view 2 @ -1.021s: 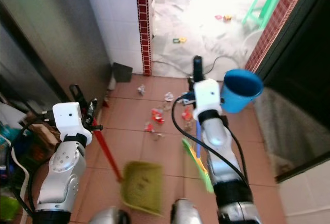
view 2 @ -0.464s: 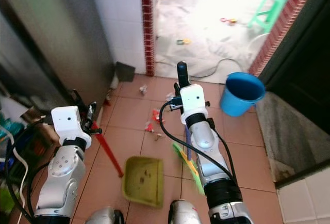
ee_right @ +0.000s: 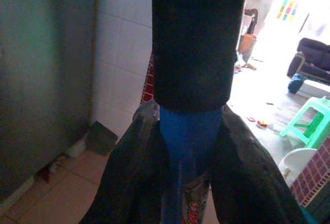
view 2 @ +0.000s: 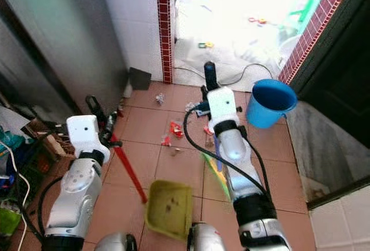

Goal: Sweep floor

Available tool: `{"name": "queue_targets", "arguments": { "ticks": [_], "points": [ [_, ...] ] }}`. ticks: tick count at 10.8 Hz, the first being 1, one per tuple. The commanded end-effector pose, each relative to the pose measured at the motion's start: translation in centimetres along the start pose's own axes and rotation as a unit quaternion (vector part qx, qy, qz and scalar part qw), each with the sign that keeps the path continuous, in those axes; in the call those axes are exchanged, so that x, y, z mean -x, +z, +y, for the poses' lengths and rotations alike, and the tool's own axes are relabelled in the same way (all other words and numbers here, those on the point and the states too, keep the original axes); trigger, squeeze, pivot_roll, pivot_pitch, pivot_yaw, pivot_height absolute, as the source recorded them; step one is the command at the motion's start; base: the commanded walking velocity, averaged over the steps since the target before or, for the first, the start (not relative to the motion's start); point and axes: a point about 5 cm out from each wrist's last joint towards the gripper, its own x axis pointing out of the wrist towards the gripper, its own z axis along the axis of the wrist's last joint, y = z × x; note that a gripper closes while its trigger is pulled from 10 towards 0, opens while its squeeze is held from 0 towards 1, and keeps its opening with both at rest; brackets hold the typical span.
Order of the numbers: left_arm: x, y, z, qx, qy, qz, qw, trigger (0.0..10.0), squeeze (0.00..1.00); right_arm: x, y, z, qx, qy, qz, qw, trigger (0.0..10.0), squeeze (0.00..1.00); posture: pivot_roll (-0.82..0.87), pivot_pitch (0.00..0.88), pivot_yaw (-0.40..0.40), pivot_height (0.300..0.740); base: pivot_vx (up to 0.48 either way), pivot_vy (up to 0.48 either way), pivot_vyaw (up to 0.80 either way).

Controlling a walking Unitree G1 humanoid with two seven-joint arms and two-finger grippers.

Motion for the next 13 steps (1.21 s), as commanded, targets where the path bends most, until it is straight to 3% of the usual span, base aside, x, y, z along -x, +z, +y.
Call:
{"name": "queue_targets", "arguments": {
  "ticks": [1, 5, 13],
  "points": [
    [-0.03, 1.47, 0.73, -0.007, 0.017, -0.033, 0.999, 10.0, 0.0, -0.58, 1.02, 0.42, -0.003, 0.006, -0.027, 1.0, 10.0, 0.0, -0.04, 0.086, -0.008, 0.74, 0.0, 0.0, 0.0],
    [-0.1, 1.58, 0.74, -0.013, 0.008, -0.032, 0.999, 10.0, 0.0, -0.59, 0.64, -0.42, -0.007, -0.005, -0.015, 1.0, 10.0, 0.0, -0.04, 0.099, -0.007, 0.74, 0.0, 0.0, 0.0],
    [-0.48, 1.92, 0.62, -0.019, 0.004, -0.039, 0.999, 10.0, 0.0, -0.79, 0.5, -0.29, -0.003, 0.011, -0.011, 1.0, 10.0, 0.0, -0.05, 0.083, -0.015, 0.74, 0.0, 0.0, 0.0]
  ]
}}
